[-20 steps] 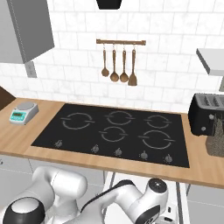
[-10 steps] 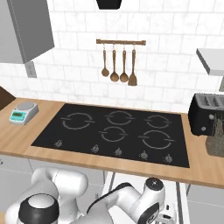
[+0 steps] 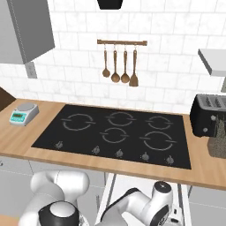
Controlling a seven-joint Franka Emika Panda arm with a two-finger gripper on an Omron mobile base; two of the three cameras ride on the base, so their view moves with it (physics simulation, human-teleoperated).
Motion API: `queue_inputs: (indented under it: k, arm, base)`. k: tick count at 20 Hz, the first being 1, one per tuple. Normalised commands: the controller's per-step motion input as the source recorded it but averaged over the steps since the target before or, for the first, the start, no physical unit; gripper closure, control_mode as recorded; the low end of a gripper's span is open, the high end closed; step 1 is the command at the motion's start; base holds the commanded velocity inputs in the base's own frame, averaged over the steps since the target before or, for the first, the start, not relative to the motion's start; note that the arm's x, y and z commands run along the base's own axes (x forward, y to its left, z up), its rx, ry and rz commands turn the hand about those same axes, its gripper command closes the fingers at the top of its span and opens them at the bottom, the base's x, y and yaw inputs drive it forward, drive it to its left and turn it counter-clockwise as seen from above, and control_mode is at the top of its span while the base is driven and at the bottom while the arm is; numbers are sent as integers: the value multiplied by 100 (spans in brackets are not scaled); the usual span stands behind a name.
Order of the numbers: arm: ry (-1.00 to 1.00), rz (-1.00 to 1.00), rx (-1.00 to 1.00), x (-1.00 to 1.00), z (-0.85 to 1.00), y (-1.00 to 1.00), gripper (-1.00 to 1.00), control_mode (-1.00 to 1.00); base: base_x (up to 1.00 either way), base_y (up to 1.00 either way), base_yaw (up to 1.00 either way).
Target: Pick the peeler from the drawer and place it on the counter.
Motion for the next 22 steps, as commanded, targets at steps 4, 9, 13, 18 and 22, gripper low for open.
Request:
queue_inputs:
  k: [4,9,13,18,22]
  arm:
    - [5,0,0,0,-34,0,-100,-100]
    - [4,0,0,0,-29,0,-100,-100]
    - [3,0,0,0,-38,0,100,-100]
    - [1,0,0,0,-6,0,100,-100]
    - [0,0,0,0,0,0,100,-100]
  base:
    - [0,0,0]
    - [0,0,0]
    - [0,0,0]
    - [0,0,0]
    - [0,0,0]
